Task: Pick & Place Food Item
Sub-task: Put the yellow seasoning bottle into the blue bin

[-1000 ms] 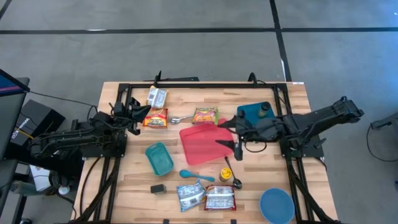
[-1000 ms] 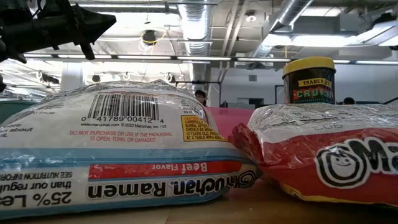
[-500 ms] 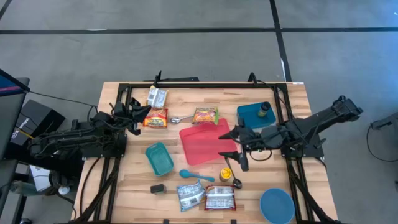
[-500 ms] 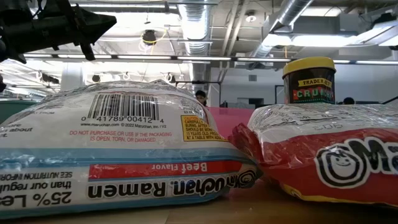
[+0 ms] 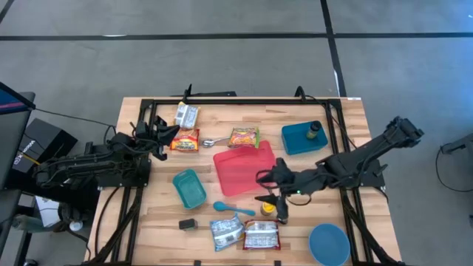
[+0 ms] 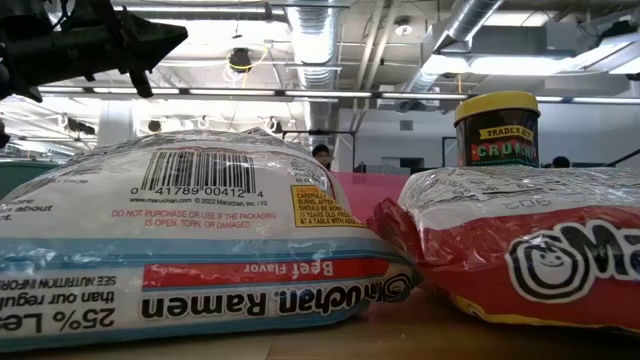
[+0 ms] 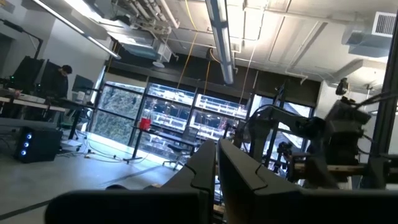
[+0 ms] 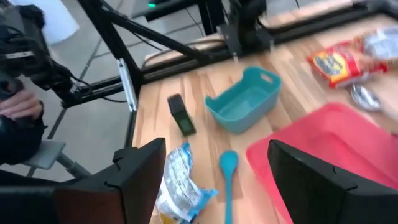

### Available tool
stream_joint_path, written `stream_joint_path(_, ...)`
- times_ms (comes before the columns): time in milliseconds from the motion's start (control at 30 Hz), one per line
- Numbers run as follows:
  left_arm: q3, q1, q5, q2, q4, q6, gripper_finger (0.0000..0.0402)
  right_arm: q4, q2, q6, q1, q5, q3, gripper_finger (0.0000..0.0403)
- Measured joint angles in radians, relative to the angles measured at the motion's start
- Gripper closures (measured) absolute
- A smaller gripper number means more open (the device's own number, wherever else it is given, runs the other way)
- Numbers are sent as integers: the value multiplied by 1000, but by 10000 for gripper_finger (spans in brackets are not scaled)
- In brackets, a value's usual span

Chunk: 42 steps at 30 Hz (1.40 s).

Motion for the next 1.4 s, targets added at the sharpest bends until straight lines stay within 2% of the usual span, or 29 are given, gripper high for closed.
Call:
stream_joint_path(200,0,0,0,0,-1,0,389,-26,44,35,14,0,3,126)
stream_joint_path(400,0,0,0,0,-2,0,389,-218,94,76,13,22,92,126)
stream_joint_path(700,0,0,0,14,2,0,389,-593,309,82,5,30,414,127)
stream_joint_path(967,0,-1,0,21,1,0,389,-951,499,198,-16,19,690,127)
stream_joint_path(1133,0,-1,0,21,1,0,389,-1108,583,261,-42,-61,787,127)
stream_joint_path(1300,0,-1,0,21,1,0,389,-1130,616,271,-70,-239,801,127)
stream_joint_path(1400,0,-1,0,21,0,0,389,-1130,618,273,-80,-309,799,127)
